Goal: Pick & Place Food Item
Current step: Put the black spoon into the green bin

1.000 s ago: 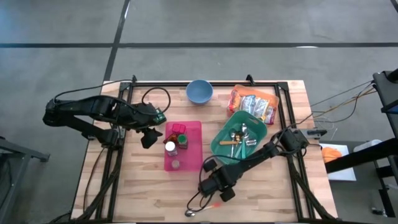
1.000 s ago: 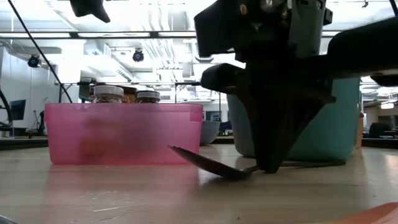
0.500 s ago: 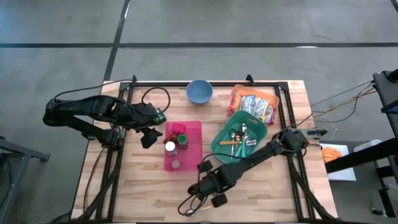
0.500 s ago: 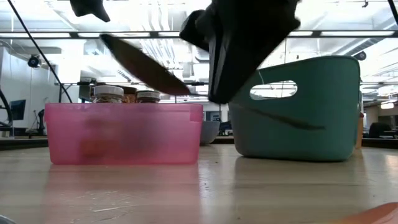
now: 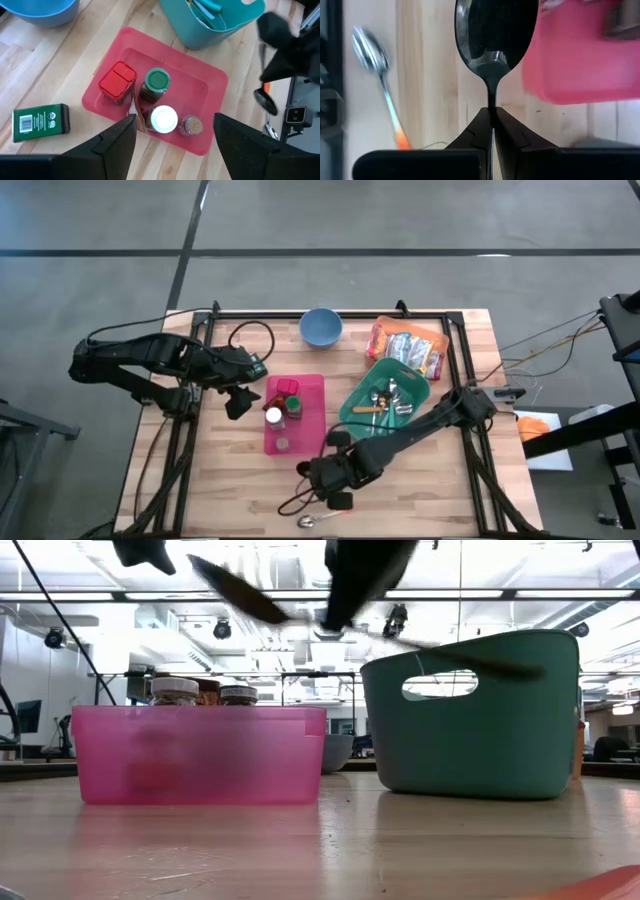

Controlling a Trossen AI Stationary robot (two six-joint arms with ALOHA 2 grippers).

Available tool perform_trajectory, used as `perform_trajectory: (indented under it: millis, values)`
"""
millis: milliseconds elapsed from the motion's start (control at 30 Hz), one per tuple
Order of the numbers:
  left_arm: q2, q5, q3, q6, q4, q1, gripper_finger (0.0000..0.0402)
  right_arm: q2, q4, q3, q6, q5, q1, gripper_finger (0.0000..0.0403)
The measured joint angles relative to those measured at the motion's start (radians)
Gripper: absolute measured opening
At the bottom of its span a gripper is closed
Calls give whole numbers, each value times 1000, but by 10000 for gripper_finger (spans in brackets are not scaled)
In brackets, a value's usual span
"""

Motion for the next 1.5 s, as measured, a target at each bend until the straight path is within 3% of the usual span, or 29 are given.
perform_trajectory:
  millis: [367, 500, 633, 733, 867, 1233, 1500]
  values:
    - [-12, 11, 0, 1, -23, 0, 262, -162, -41, 55, 392, 166, -19, 8]
    - [-21, 11, 0, 0, -23, 0, 262, -245, -108, 54, 645, 250, -18, 8]
    - [-21, 10, 0, 1, -22, 0, 262, -309, -270, 36, 999, 332, -16, 8]
    - [-23, 9, -1, 3, -23, 0, 262, -332, -395, 22, 1249, 353, -19, 8]
    - [-30, -1, -2, 8, -19, 0, 262, -337, -504, 7, 1458, 343, -39, 8]
    - [-34, -12, -1, 94, 22, 0, 262, -338, -518, -145, 1539, 271, -193, 8]
    - [-39, -1, 0, 134, 19, 0, 262, -423, -473, -348, 1540, 111, -227, 8]
